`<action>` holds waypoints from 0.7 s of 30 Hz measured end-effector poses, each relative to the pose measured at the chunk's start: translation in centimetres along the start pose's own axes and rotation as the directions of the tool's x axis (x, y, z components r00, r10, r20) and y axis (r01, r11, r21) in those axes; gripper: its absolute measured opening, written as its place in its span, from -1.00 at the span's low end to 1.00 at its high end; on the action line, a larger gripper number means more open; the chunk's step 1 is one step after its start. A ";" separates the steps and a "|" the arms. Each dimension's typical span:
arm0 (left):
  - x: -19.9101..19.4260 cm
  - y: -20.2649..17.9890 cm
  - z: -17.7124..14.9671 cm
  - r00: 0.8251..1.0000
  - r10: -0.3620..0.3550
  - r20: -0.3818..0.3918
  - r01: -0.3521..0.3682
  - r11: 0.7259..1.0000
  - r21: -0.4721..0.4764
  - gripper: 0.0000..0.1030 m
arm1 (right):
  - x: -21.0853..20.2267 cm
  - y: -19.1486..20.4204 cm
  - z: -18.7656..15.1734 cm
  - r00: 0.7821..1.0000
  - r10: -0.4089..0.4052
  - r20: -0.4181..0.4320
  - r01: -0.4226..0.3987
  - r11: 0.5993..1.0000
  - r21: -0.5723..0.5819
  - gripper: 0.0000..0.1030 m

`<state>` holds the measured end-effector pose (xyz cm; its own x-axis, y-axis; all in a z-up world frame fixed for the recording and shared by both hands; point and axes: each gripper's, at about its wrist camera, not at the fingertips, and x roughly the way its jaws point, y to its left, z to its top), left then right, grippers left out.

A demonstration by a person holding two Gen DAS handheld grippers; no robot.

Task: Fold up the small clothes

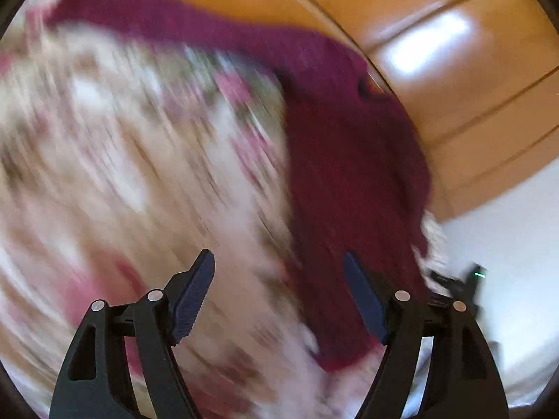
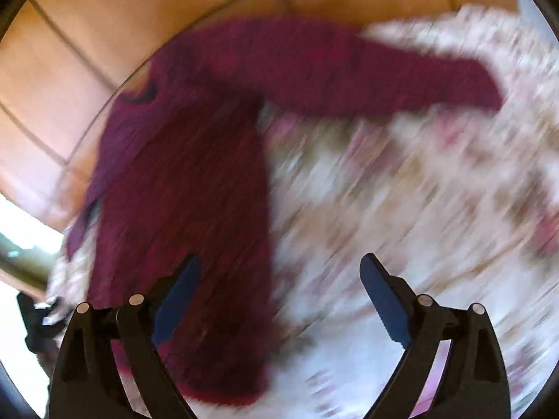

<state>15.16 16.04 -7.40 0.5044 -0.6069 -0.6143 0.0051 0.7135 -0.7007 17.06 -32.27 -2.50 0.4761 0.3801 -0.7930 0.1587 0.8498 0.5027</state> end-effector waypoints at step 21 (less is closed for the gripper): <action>-4.6 -4.3 -3.0 0.999 -0.025 0.048 0.019 0.993 0.120 -0.80 | -7.7 10.2 -6.4 0.999 0.018 0.042 0.002 0.907 -0.420 -0.61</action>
<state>10.20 14.71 -2.65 0.5448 -0.6070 -0.5786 0.1184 0.7388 -0.6635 9.53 -24.18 6.55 0.5147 0.3795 -0.7688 -0.2189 0.9252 0.3101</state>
